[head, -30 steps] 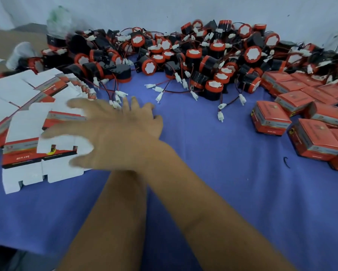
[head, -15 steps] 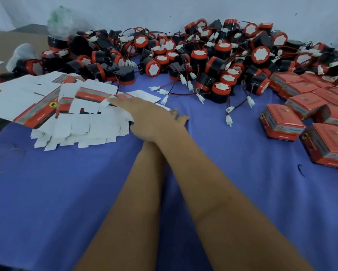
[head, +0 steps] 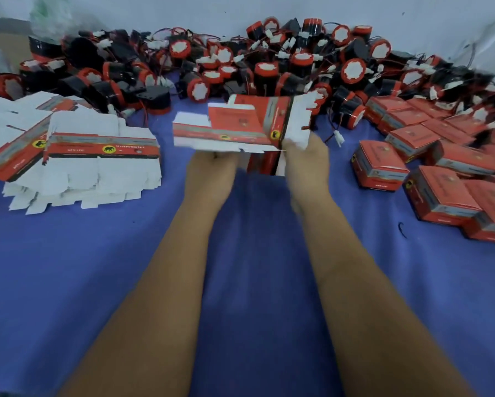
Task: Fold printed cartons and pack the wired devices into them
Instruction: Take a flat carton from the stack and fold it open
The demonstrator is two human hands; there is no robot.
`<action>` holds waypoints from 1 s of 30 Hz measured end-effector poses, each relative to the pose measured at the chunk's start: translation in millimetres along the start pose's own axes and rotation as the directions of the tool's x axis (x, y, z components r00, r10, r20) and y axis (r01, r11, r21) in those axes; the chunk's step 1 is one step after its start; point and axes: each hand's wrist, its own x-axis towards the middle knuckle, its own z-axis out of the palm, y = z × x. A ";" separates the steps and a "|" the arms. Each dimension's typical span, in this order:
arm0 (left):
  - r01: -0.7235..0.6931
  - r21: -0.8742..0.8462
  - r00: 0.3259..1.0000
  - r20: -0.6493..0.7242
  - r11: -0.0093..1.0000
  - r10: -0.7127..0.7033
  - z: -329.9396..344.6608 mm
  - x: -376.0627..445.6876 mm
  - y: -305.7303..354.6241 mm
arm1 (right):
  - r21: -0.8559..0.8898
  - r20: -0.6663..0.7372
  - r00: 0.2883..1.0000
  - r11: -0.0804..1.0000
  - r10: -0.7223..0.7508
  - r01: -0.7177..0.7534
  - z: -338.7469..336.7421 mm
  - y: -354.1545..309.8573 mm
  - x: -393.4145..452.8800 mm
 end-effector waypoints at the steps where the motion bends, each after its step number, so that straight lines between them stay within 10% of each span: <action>1: 0.172 -0.046 0.951 -0.254 0.984 -0.178 5.0 7.9 4.8 | 0.018 0.026 0.999 0.999 0.044 -0.045 -7.4 6.1 -1.2; 3: 0.132 0.001 0.887 -0.447 0.991 -0.118 9.5 5.0 0.7 | 0.065 0.046 0.995 0.994 0.086 -0.089 -17.2 11.7 -6.3; 10: 0.159 0.027 0.987 -0.027 0.987 -0.159 14.5 -17.0 7.8 | 0.124 -0.014 0.993 0.985 0.119 -0.116 -27.4 13.9 -12.7; 16: 0.202 -0.015 0.890 -0.415 0.979 -0.190 11.5 -3.2 9.9 | 0.123 0.071 0.988 0.982 0.138 -0.146 -33.1 12.9 -15.2; 20: 0.131 -0.335 0.694 -0.641 0.933 -0.328 -2.1 -0.3 3.6 | 0.201 0.072 0.982 0.962 0.175 -0.186 -39.6 13.4 -17.0; 23: 0.030 -0.475 0.670 -0.643 0.879 -0.371 -2.8 -0.9 9.5 | 0.204 0.068 0.995 0.975 0.075 -0.087 -41.2 10.5 -20.9; 30: -0.290 0.149 0.815 -0.480 0.945 0.326 20.6 -4.3 20.5 | -0.226 0.075 0.888 0.859 -0.454 0.459 -42.1 12.7 -26.8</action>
